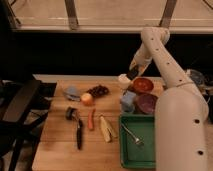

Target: Wipe red bowl with eraser

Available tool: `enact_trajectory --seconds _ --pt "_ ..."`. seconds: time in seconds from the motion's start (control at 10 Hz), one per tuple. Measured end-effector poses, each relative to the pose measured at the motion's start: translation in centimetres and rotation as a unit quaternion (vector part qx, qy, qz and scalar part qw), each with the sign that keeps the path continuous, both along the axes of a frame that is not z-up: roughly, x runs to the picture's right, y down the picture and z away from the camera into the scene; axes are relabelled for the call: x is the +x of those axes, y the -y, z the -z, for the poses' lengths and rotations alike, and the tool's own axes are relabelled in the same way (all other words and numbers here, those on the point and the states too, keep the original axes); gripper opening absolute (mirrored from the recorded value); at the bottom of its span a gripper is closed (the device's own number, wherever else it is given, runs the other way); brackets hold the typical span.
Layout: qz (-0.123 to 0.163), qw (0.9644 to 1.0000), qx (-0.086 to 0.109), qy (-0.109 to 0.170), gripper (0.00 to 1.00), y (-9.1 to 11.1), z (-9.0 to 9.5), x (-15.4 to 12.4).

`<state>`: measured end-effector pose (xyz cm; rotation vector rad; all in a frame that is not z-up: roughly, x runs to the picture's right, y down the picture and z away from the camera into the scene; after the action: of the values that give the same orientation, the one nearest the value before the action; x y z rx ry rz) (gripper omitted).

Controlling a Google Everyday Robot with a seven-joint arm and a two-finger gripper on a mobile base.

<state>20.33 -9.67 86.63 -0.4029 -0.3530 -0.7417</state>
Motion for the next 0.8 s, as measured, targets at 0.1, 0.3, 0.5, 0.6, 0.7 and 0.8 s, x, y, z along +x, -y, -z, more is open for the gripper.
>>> enact_trajectory --seconds 0.1,0.3,0.5,0.6,0.7,0.8 --pt "0.004 0.9995 0.028 -0.015 0.0 -0.5 0.0 0.7" --pt "0.02 0.9984 0.051 -0.016 0.0 -1.1 -0.1 1.1" --pt "0.028 0.9977 0.058 -0.021 0.0 -1.2 -0.8 2.2" --pt "0.03 0.9974 0.058 -0.032 0.0 -1.5 -1.6 3.8" --pt "0.03 0.9971 0.058 -0.04 0.0 -1.6 -2.2 4.5" --pt "0.026 0.9973 0.054 -0.041 0.0 -1.7 -3.0 4.9"
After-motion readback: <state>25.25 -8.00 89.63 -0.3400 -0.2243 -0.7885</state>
